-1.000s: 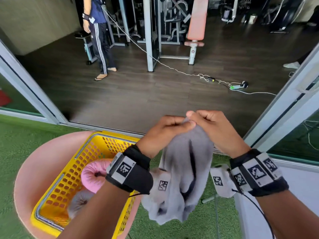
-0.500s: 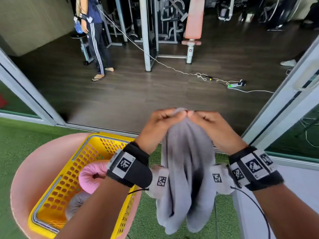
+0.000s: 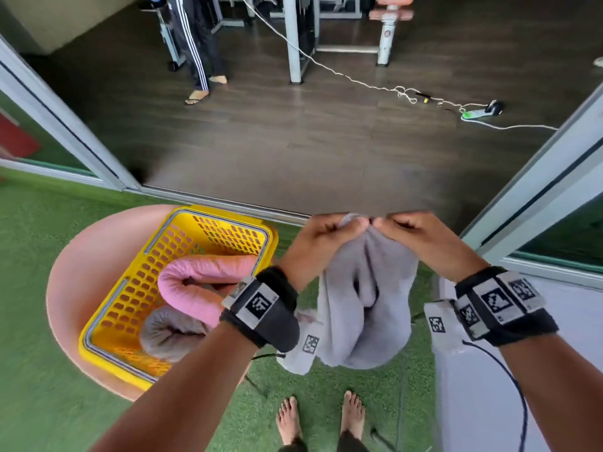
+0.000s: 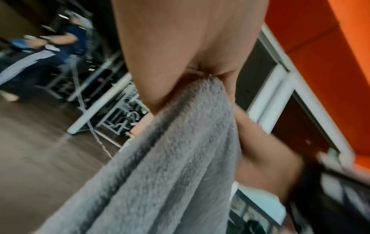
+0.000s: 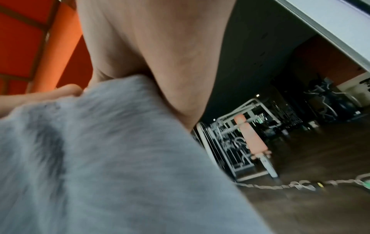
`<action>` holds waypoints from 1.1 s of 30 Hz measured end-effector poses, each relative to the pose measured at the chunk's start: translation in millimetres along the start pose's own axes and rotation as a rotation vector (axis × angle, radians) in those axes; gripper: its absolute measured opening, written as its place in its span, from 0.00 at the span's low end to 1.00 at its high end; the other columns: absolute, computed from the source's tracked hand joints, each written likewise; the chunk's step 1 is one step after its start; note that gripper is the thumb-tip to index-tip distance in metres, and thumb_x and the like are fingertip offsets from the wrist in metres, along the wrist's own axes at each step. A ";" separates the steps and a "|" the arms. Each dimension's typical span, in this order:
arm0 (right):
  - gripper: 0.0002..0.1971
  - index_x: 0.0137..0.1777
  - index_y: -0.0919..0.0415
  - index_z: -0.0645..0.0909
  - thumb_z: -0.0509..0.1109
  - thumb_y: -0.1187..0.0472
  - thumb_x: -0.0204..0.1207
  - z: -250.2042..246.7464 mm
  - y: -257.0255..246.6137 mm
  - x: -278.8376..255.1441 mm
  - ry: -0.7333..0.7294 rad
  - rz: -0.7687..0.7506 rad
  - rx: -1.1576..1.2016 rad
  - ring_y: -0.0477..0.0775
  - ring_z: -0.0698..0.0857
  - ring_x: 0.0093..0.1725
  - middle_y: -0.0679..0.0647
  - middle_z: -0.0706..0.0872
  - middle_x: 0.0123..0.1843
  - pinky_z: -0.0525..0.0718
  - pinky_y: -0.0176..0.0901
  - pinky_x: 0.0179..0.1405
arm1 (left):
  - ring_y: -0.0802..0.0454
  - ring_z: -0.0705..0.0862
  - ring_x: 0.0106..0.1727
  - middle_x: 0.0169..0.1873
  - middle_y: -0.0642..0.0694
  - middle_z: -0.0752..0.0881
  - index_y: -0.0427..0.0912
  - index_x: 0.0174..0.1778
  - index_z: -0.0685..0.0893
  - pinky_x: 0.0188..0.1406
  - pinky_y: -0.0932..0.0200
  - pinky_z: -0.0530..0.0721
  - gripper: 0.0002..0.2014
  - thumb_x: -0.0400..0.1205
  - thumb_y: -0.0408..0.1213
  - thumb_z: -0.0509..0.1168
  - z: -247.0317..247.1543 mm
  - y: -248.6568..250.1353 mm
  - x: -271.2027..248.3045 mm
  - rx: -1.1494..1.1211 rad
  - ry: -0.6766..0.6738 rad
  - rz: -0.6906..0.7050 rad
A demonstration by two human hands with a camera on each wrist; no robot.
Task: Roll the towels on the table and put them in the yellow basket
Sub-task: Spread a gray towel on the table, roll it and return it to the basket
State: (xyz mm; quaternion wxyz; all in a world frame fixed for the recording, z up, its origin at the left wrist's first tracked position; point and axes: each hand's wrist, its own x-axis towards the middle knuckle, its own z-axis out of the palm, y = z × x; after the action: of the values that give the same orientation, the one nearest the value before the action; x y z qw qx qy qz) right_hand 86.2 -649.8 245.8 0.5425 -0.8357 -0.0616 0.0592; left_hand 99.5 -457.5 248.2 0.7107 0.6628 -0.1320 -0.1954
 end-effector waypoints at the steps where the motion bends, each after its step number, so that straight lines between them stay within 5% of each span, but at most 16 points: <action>1: 0.34 0.33 0.74 0.74 0.70 0.38 0.76 0.5 12.2 -7.7 -0.019 0.042 -0.007 0.49 0.64 0.36 0.53 0.65 0.34 0.60 0.50 0.36 | 0.46 0.77 0.50 0.44 0.38 0.83 0.26 0.43 0.85 0.54 0.49 0.76 0.12 0.81 0.35 0.68 -7.2 -2.3 -1.3 -0.048 0.071 0.002; 4: 0.28 0.28 0.66 0.73 0.71 0.41 0.75 5.0 22.4 -30.4 -0.018 0.061 -0.012 0.47 0.62 0.31 0.50 0.62 0.31 0.58 0.45 0.32 | 0.43 0.80 0.52 0.46 0.36 0.84 0.35 0.43 0.88 0.61 0.41 0.77 0.09 0.77 0.39 0.71 -22.2 -14.8 -16.0 -0.111 0.066 -0.082; 6: 0.25 0.25 0.57 0.65 0.71 0.49 0.78 10.2 7.0 -39.8 0.021 -0.032 0.034 0.45 0.59 0.30 0.46 0.59 0.29 0.57 0.43 0.30 | 0.48 0.79 0.44 0.39 0.40 0.81 0.32 0.43 0.82 0.48 0.48 0.77 0.14 0.79 0.43 0.70 -12.6 -21.2 -29.1 0.056 -0.141 -0.132; 9: 0.29 0.24 0.67 0.66 0.73 0.48 0.75 20.5 -25.7 -49.3 -0.027 -0.117 0.085 0.49 0.60 0.29 0.53 0.60 0.27 0.58 0.50 0.28 | 0.53 0.71 0.37 0.34 0.45 0.73 0.30 0.40 0.78 0.37 0.55 0.68 0.17 0.82 0.43 0.68 14.8 -16.8 -47.3 0.336 -0.353 -0.046; 12: 0.21 0.25 0.61 0.75 0.73 0.54 0.77 29.5 -35.0 -69.1 -0.112 -0.084 0.035 0.41 0.65 0.25 0.43 0.68 0.23 0.63 0.36 0.26 | 0.53 0.71 0.46 0.41 0.44 0.75 0.23 0.46 0.81 0.45 0.53 0.71 0.19 0.82 0.41 0.68 9.4 -6.2 -63.3 0.226 -0.311 0.043; 16: 0.21 0.19 0.49 0.74 0.75 0.47 0.70 47.7 -30.7 -116.8 -0.126 0.078 -0.019 0.42 0.62 0.24 0.40 0.63 0.24 0.59 0.37 0.27 | 0.42 0.66 0.45 0.42 0.36 0.70 0.16 0.41 0.70 0.43 0.42 0.64 0.31 0.80 0.48 0.69 -21.3 -3.3 -88.4 0.014 -0.134 0.093; 18: 0.22 0.22 0.50 0.73 0.74 0.43 0.71 55.4 -36.8 -139.0 -0.064 0.090 0.013 0.45 0.64 0.25 0.42 0.65 0.26 0.62 0.41 0.30 | 0.43 0.71 0.46 0.41 0.35 0.74 0.19 0.44 0.74 0.47 0.46 0.68 0.27 0.82 0.46 0.67 -22.5 -4.6 -107.5 -0.043 -0.147 0.042; 21: 0.28 0.29 0.69 0.71 0.72 0.45 0.77 58.2 -58.2 -159.0 0.041 0.000 0.084 0.61 0.64 0.28 0.60 0.63 0.28 0.64 0.56 0.32 | 0.53 0.75 0.39 0.35 0.40 0.76 0.32 0.42 0.81 0.40 0.54 0.71 0.17 0.83 0.46 0.65 -2.1 -15.2 -140.0 0.117 -0.372 0.013; 24: 0.29 0.27 0.66 0.59 0.72 0.52 0.78 63.7 -80.7 -172.3 0.041 -0.081 0.015 0.57 0.54 0.31 0.62 0.53 0.32 0.55 0.49 0.31 | 0.56 0.73 0.41 0.37 0.47 0.77 0.30 0.44 0.82 0.41 0.52 0.71 0.24 0.79 0.54 0.68 24.8 -21.6 -152.1 0.327 -0.518 0.039; 26: 0.28 0.27 0.68 0.63 0.71 0.49 0.76 60.6 -78.6 -184.1 0.036 -0.030 -0.033 0.52 0.58 0.30 0.57 0.56 0.30 0.56 0.44 0.31 | 0.55 0.75 0.43 0.41 0.47 0.79 0.26 0.48 0.84 0.47 0.52 0.74 0.26 0.78 0.52 0.70 29.8 -13.0 -152.3 0.241 -0.447 0.059; 29: 0.14 0.34 0.56 0.86 0.75 0.46 0.72 45.6 -62.9 -210.0 -0.031 0.138 -0.050 0.44 0.78 0.35 0.45 0.80 0.32 0.73 0.42 0.41 | 0.46 0.83 0.55 0.54 0.37 0.87 0.26 0.56 0.85 0.65 0.44 0.78 0.15 0.82 0.36 0.66 20.9 -1.0 -154.8 -0.010 -0.306 0.066; 31: 0.08 0.42 0.54 0.90 0.75 0.50 0.74 34.3 -53.3 -224.4 -0.089 0.189 -0.039 0.44 0.85 0.45 0.44 0.88 0.42 0.79 0.43 0.53 | 0.40 0.84 0.58 0.56 0.31 0.86 0.28 0.55 0.86 0.69 0.36 0.75 0.14 0.83 0.37 0.66 16.1 -1.9 -155.6 -0.102 -0.292 0.003; 33: 0.14 0.44 0.61 0.88 0.75 0.48 0.75 25.8 -49.8 -231.2 -0.040 0.150 -0.048 0.45 0.82 0.46 0.51 0.86 0.41 0.74 0.45 0.53 | 0.40 0.83 0.57 0.54 0.34 0.86 0.31 0.55 0.86 0.67 0.34 0.75 0.16 0.83 0.42 0.66 23.5 -6.5 -158.8 -0.096 -0.331 -0.035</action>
State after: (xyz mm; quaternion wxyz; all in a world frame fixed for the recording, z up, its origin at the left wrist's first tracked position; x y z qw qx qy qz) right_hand -147.9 -645.1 288.3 0.5152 -0.8492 -0.0110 0.1151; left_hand -52.8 -406.9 255.1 0.7065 0.5890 -0.2263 -0.3205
